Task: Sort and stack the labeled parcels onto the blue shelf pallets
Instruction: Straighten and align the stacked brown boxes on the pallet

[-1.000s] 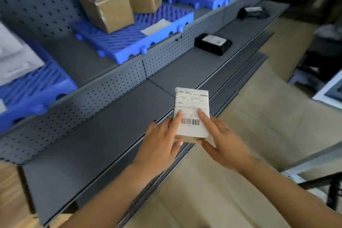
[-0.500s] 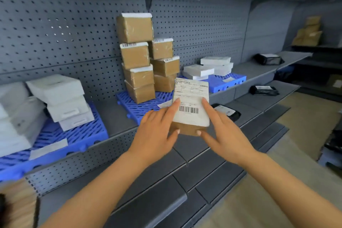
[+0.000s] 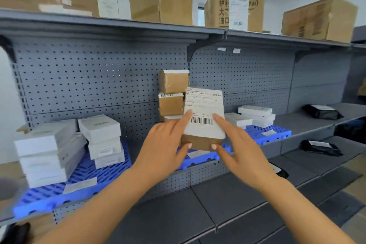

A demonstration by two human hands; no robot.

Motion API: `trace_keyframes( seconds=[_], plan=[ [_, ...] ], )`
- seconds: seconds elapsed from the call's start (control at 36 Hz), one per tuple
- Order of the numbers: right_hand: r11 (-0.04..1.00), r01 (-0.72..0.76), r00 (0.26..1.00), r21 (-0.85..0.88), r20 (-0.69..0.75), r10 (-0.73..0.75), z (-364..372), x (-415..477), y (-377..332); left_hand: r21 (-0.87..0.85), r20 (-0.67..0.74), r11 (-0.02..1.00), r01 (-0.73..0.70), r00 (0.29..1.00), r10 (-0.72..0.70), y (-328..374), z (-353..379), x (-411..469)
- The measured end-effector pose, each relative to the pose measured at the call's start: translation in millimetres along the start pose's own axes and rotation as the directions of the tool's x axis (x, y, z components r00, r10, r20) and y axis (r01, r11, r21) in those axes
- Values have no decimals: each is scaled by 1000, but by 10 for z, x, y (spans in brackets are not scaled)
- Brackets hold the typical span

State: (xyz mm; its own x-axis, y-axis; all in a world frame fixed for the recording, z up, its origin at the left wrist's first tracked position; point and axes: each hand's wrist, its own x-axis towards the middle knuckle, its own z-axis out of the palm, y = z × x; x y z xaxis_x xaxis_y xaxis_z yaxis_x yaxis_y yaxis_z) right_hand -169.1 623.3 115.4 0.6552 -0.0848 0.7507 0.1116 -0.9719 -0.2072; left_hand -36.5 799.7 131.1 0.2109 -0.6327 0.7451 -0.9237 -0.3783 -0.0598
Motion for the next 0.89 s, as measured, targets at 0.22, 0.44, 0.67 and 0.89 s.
trace_keyframes(
  seconds=[0.22,0.44,0.67,0.89],
  plan=[
    [998,-18,1000,-67,-25,16,58,269,215,-89,-37,996,-11,999,8,-143,238,307],
    [991,-49,998,-126,-43,43,116,635,573,-169,-50,982,-84,996,77,-342,539,775],
    [992,-85,992,-89,-98,76,236,818,914,-271,-66,959,-83,996,67,-391,908,1068],
    [999,-50,991,-18,-125,48,375,1046,1369,-254,-65,967,-31,998,15,-371,1269,1325]
  ],
)
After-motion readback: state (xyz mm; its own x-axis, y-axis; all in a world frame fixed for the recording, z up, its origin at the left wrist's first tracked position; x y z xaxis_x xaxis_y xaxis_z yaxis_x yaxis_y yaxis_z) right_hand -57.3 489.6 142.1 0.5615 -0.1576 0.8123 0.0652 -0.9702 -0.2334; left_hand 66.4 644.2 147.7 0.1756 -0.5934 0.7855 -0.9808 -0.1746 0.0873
